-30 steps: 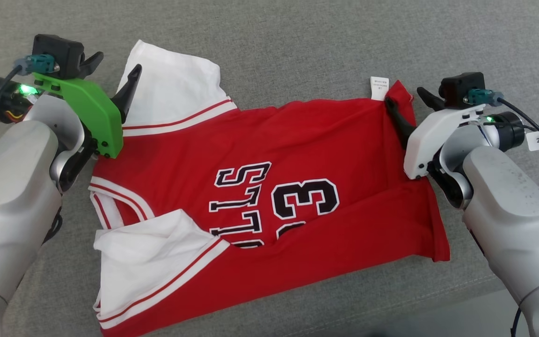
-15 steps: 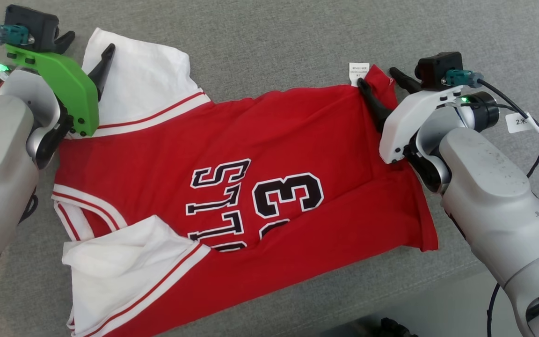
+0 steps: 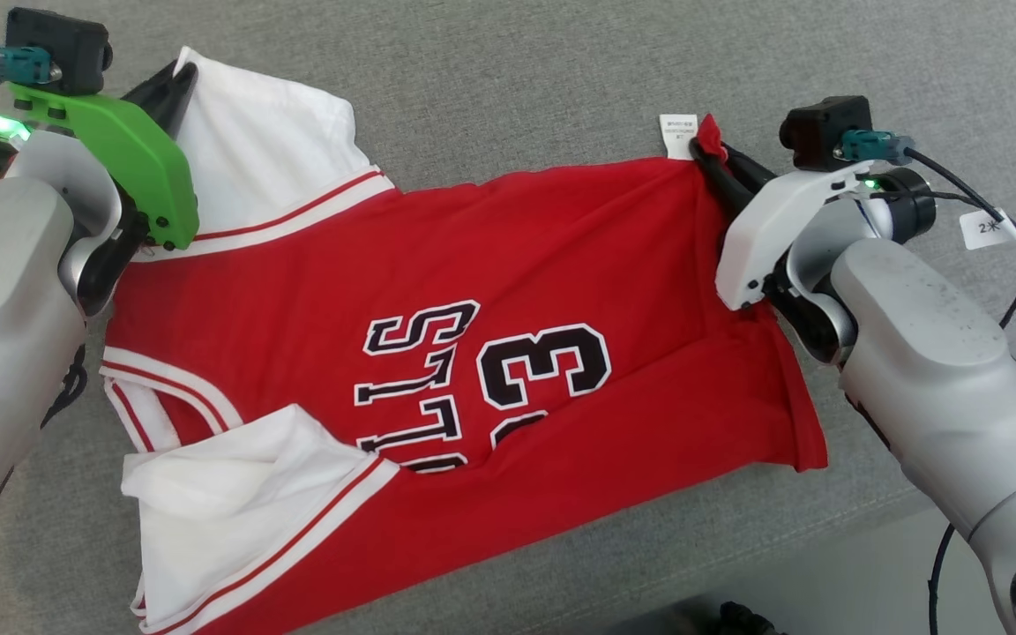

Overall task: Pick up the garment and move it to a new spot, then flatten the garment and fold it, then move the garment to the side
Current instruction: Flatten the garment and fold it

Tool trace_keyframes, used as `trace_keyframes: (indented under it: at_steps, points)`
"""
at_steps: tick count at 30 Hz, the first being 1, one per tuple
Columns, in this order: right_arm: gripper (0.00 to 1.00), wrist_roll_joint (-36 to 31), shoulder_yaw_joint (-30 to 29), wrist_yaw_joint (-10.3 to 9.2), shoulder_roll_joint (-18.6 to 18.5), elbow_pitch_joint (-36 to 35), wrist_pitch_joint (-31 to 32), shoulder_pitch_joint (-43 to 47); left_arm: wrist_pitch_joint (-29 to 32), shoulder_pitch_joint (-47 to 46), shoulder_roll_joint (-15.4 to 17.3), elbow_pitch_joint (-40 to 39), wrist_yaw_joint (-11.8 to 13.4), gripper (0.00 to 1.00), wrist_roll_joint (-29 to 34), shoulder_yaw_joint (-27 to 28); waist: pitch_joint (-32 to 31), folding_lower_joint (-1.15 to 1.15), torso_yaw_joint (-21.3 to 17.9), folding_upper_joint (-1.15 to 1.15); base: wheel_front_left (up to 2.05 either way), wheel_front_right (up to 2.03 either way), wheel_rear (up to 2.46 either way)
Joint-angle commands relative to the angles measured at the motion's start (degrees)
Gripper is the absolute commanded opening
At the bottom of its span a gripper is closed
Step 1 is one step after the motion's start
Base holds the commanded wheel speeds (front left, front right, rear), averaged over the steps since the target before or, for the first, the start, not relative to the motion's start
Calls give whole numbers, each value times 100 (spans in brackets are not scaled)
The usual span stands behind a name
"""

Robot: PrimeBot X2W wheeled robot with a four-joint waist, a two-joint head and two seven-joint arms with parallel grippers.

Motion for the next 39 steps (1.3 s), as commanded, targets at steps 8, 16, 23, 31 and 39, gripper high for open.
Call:
trace_keyframes:
  at_steps: [8, 16, 23, 31, 39]
  points:
    - [0, -273, -160, -13, -227, 295, -917, -38, -823, -111, -15, -312, -12, 0, -343, -37, -462, -1, 461, 0, 0, 0, 0]
    - [0, -346, -224, -12, -449, 354, -1139, 497, -1201, 397, 107, -1127, -12, 0, -514, -12, -794, -1, 792, 0, 0, 0, 0]
    - [0, -520, -617, -13, -784, -21, -1164, 1070, -1215, 1418, 204, -2305, 65, 0, 85, 863, -943, -1, 1051, 0, 0, 0, 0]
    - [0, -1049, -1473, -12, -870, -888, -1166, 2021, -1218, 3229, 48, -3718, 457, 0, 1044, 1920, -1153, -1, 1235, 0, 0, 0, 0]
    - [0, -1600, -2237, -12, -758, -1849, -1164, 3077, -1218, 4678, -207, -4401, 634, 0, 1561, 2555, -1344, -1, 1352, 0, 0, 0, 0]
